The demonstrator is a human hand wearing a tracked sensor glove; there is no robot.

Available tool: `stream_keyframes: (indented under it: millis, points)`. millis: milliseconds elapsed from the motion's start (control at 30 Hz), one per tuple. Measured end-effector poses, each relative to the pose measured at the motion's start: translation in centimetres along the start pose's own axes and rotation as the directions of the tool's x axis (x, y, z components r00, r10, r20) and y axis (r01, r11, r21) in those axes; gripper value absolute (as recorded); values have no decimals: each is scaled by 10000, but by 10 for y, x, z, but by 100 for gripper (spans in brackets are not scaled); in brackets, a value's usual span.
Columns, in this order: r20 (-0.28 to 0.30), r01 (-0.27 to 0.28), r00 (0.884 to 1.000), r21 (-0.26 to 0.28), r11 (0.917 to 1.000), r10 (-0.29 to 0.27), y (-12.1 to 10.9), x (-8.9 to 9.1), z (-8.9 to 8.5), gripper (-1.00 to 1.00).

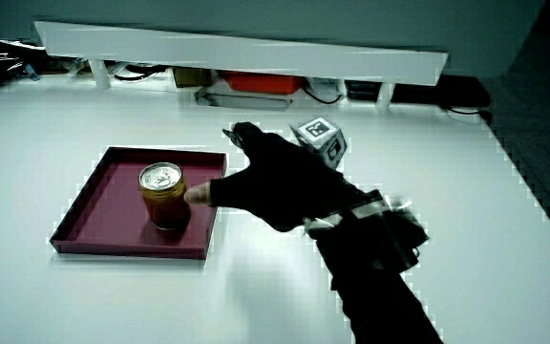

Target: Pick red bull from plate

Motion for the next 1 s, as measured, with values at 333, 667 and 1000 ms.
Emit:
stream_keyframes:
  millis: [333,667,1000]
  points:
    - [-980,535,9935,-420,9977,-574,34,9,-21,0]
    - [-1291,573,9894,-779,9953,-671,74,22,-51,0]
    - [-1372,637,9876,-930,9936,-762,106,36,-77,0]
